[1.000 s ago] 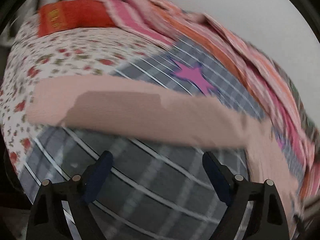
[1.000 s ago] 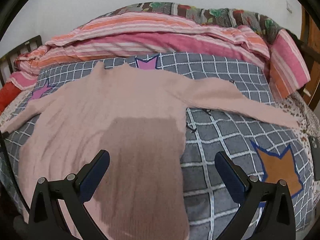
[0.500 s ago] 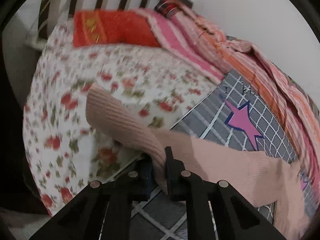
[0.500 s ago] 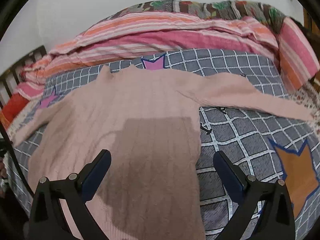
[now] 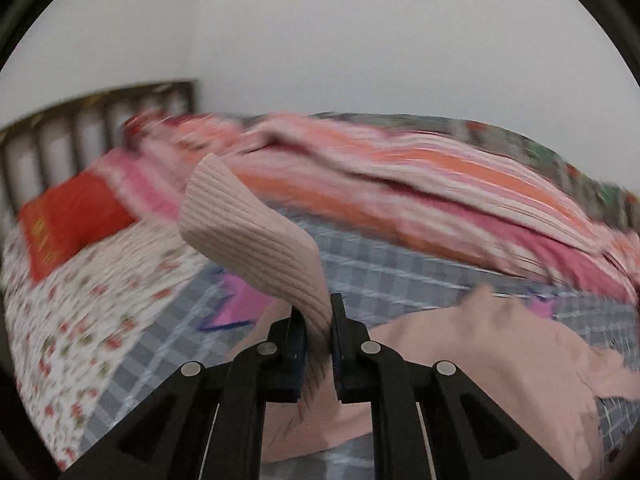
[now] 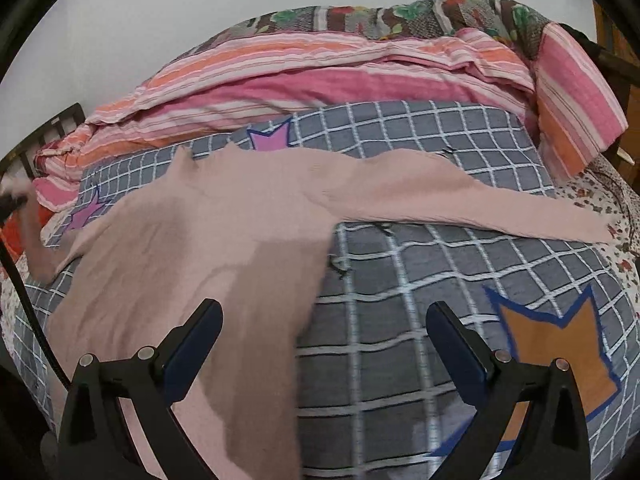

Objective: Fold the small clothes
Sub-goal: 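Grasp the sweater sleeve cuff with the left gripper and lift it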

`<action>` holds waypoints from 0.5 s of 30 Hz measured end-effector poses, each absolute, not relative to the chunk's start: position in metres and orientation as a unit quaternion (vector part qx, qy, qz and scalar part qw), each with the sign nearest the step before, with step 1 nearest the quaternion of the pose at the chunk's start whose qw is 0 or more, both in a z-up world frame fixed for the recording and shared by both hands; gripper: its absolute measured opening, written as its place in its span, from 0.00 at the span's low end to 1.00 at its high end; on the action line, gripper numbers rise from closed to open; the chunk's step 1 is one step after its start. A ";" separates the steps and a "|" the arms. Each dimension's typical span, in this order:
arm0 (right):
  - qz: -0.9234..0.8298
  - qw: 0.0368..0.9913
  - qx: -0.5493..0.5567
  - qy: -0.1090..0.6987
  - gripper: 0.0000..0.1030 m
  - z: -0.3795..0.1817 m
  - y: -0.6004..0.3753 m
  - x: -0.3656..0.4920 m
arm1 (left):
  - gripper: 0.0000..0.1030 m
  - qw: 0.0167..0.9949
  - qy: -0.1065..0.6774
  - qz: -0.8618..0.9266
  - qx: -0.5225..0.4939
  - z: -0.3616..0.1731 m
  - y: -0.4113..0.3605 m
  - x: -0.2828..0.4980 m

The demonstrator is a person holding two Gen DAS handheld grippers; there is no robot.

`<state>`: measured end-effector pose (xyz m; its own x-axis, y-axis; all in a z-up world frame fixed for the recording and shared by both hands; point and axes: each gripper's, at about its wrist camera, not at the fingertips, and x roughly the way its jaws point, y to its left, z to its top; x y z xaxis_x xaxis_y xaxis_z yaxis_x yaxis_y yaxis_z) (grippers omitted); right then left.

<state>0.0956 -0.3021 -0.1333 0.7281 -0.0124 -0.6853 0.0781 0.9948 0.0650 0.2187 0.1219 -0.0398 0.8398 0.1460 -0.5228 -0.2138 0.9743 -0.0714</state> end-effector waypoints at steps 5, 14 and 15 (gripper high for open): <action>-0.033 0.929 0.052 0.366 0.97 -0.133 -0.324 0.095 | 0.10 0.963 0.269 0.019 -0.025 -0.033 0.029 0.255; -0.052 0.926 0.046 0.371 0.97 -0.138 -0.352 0.103 | 0.10 0.937 0.336 -0.089 0.012 -0.084 -0.118 0.293; -0.053 0.925 0.048 0.372 0.97 -0.140 -0.355 0.104 | 0.10 0.933 0.348 -0.096 0.013 -0.093 -0.125 0.294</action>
<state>0.1040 -0.3550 -0.1398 0.7173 -0.0628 -0.6939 0.1343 0.9897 0.0492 0.2940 -0.1245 -0.0927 0.7399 -0.1696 -0.6510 0.1870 0.9814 -0.0431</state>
